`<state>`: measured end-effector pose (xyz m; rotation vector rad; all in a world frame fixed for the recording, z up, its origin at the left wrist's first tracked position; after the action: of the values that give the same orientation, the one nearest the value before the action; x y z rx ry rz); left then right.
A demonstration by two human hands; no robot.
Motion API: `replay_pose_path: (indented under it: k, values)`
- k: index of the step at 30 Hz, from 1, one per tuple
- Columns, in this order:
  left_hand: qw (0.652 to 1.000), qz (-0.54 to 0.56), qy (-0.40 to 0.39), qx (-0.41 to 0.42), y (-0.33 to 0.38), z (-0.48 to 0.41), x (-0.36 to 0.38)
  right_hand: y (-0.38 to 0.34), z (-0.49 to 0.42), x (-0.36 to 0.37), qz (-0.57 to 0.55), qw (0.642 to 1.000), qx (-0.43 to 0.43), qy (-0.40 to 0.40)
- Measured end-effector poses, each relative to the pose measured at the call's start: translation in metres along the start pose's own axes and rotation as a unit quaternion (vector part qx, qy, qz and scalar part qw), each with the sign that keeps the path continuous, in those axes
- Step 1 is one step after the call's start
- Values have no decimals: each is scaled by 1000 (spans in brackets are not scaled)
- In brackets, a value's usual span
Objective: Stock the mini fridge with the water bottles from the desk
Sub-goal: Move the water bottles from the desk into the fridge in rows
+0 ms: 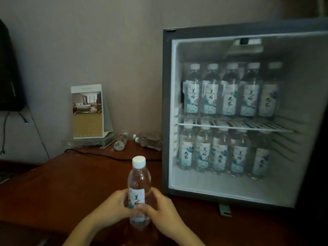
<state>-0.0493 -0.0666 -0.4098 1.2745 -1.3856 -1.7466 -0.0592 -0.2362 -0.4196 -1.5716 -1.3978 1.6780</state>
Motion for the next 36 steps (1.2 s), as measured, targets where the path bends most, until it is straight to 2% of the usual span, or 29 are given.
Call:
replay_pose_path:
  k: [4, 8, 12, 16, 20, 24, 29, 36]
  values:
    - [999, 3, -24, 25, 14, 10, 42, 15, 41, -19, -60, 998, -4, 30]
    - [996, 16, -4, 91, 44, -3, 83, 20, 69, -60, -99, 988, -25, 113]
    - [980, 14, 15, 197, 115, -30, 119, -7, 86, -122, -143, 964, -101, 202]
    - [951, -17, 53, 303, 199, -77, 144, -53, 79, -199, -110, 930, -194, 292]
    - [938, -11, 78, 337, 258, -125, 156, -82, 52, -262, -100, 902, -212, 363]
    - [946, 6, 100, 308, 279, -160, 167, -88, 29, -296, -128, 897, -191, 377]
    - [945, 2, 108, 308, 275, -180, 176, -67, 15, -310, -104, 910, -145, 374]
    - [937, -13, 141, 318, 266, -197, 186, -50, 14, -312, -53, 935, -125, 329]
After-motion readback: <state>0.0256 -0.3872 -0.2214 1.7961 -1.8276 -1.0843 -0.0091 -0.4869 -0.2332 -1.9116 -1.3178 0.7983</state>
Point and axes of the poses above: each hand's wrist, its own z-axis away from the middle knuckle, its own x-axis out of the palm, y = z × x, the point moved 1 cm from there along -z, towards the middle knuckle, and after that the axes turned 1 degree about -y, right-handed, at the moved point
